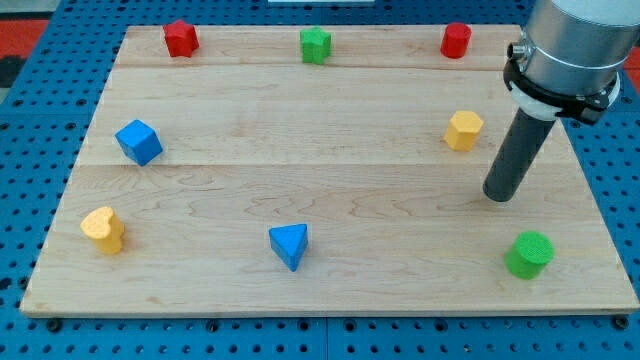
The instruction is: Place the red star and green star together
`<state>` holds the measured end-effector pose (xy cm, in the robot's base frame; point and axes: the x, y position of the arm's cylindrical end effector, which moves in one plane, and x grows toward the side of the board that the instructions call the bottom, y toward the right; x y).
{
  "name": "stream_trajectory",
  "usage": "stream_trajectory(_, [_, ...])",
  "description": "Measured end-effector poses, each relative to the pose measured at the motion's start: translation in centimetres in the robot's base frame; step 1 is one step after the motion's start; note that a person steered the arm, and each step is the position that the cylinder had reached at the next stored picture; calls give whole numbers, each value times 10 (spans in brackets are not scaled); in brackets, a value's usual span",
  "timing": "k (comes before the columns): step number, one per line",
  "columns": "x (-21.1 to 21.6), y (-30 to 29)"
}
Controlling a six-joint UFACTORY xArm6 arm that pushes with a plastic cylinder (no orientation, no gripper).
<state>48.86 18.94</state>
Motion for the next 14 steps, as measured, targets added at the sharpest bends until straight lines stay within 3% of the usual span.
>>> stream_trajectory(4, [2,-10])
stream_trajectory(5, [-18,-18])
stream_trajectory(6, [-31,73])
stream_trajectory(7, [-92,108])
stream_trajectory(8, [-187,47])
stream_trajectory(10, [-268,-190])
stream_trajectory(11, [-290,-215])
stream_trajectory(13, [-280,-236])
stream_trajectory(14, [-223,-269])
